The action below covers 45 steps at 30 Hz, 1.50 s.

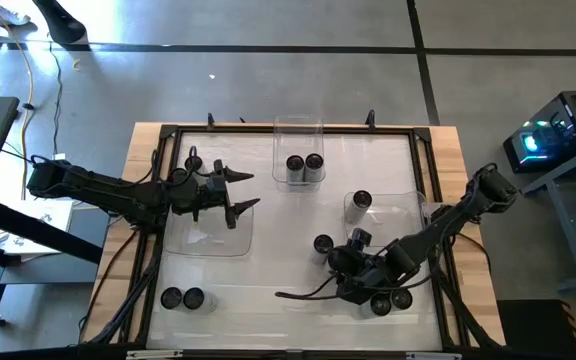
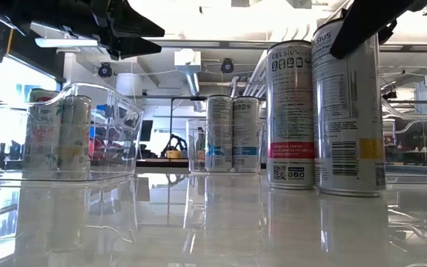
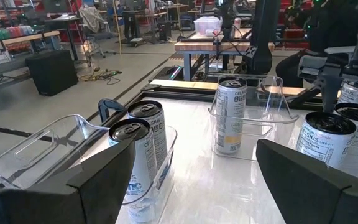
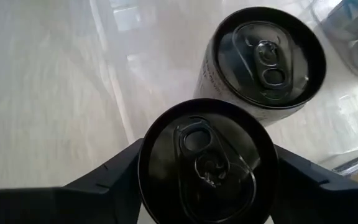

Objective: Sort soda cans
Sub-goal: Put the center white-yellow soda can into the bottom right transparent bin

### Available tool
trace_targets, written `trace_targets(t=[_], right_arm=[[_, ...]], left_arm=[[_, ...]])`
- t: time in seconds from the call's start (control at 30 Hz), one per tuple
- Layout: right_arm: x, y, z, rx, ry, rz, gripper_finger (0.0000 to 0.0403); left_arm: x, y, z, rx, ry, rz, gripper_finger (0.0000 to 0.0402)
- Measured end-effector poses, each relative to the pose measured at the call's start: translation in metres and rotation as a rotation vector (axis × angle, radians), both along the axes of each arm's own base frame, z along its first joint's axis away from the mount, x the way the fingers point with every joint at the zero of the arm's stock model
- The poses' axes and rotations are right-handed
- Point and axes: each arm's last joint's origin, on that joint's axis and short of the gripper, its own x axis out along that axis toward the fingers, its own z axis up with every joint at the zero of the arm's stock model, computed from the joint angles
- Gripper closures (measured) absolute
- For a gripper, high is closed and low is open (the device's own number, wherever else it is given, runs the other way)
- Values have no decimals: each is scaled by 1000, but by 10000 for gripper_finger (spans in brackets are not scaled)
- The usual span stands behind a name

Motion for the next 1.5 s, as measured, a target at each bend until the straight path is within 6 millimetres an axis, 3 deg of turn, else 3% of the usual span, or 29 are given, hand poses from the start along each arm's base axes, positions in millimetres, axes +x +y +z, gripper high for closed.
trace_targets(t=[0.1,0.27,0.5,0.8,0.93,1.27,1.5], right_arm=[[-2,1,12,58,19,36,160],[-14,-1,48,115,26,62,160],[-52,-14,89,32,-25,-22,160],[-92,-39,114,-140,-177,-154,160],[-96,-50,107,-176,-127,-232,160],[-92,-51,35,-103,-44,-308,160],[-76,-59,11,-45,-83,-314,160]], left_arm=[[0,0,0,0,0,0,71],[0,0,0,0,-1,0,71],[0,0,0,0,0,0,71],[0,0,0,0,0,0,71],[0,0,0,0,0,0,71],[0,0,0,0,-2,0,71],[0,0,2,7,-18,-2,71]])
